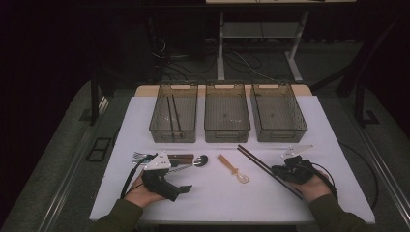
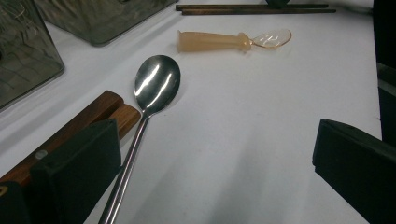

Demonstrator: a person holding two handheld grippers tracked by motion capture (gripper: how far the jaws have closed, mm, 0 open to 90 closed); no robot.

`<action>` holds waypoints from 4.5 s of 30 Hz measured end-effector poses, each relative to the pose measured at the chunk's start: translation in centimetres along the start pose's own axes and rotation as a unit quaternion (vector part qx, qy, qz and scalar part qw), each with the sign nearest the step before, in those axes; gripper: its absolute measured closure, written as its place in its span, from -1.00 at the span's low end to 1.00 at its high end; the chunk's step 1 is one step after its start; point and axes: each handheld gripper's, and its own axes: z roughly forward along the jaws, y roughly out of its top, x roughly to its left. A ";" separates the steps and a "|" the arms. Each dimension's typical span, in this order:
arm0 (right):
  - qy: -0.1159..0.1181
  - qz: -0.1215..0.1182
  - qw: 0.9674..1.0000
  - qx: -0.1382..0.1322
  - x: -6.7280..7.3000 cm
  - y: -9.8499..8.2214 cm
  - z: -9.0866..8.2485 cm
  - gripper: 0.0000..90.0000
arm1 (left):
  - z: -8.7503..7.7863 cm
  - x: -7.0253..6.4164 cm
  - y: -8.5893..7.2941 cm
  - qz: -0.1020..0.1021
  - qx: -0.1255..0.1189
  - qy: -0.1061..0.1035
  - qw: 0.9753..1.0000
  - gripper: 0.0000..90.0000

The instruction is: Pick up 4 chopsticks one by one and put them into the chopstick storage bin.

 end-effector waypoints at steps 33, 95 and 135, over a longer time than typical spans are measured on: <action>0.031 -0.024 0.998 -0.046 0.1 1.3 -3.0 0.88 | 0.1 0.0 0.0 0.000 -0.002 -0.005 1.000 -1.00; 0.049 -0.007 0.993 -0.102 2.9 13.7 -0.4 0.88 | 0.0 -0.2 0.0 0.002 -0.008 -0.012 1.000 -1.00; 0.006 0.029 0.995 -0.092 4.0 26.6 7.0 0.88 | 0.1 -0.2 0.0 -0.006 -0.006 -0.021 1.000 -1.00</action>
